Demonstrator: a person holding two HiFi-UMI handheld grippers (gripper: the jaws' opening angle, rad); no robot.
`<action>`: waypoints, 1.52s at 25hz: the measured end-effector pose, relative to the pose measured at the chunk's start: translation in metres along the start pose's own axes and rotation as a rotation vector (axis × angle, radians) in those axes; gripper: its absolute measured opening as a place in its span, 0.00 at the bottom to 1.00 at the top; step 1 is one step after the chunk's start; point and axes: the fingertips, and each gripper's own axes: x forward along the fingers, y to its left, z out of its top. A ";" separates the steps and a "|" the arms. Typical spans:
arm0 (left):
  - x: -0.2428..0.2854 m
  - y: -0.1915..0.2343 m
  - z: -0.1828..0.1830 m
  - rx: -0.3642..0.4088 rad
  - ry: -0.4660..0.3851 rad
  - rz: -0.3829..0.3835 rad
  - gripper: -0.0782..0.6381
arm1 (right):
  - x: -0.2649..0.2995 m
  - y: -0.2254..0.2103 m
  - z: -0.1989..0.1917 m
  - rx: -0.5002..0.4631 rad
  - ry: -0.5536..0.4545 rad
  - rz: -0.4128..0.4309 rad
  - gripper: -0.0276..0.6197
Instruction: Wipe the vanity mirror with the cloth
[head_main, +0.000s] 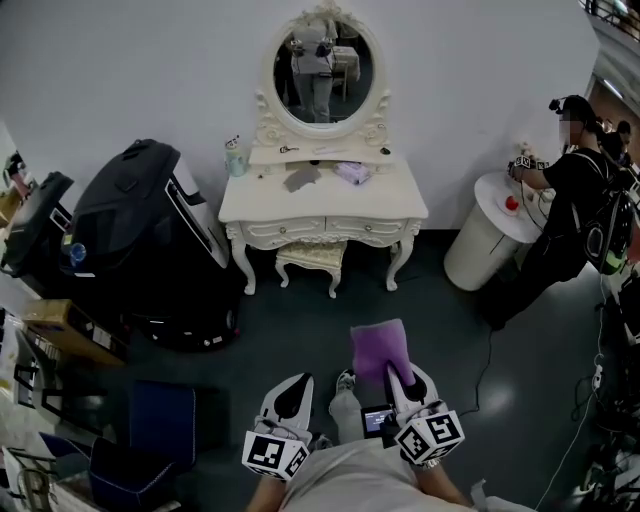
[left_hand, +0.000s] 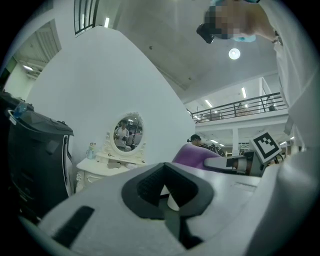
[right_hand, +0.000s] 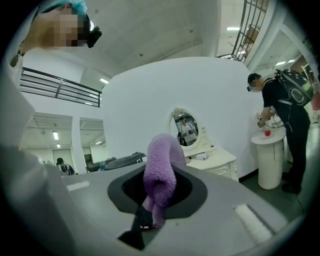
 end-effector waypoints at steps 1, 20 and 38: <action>0.003 0.004 0.000 0.002 0.005 0.007 0.11 | 0.007 0.000 -0.001 0.002 0.004 0.006 0.14; 0.186 0.092 0.039 0.013 -0.026 0.070 0.11 | 0.192 -0.100 0.057 -0.006 -0.010 0.056 0.14; 0.300 0.184 0.043 -0.003 -0.016 0.162 0.11 | 0.323 -0.161 0.069 0.004 0.027 0.062 0.14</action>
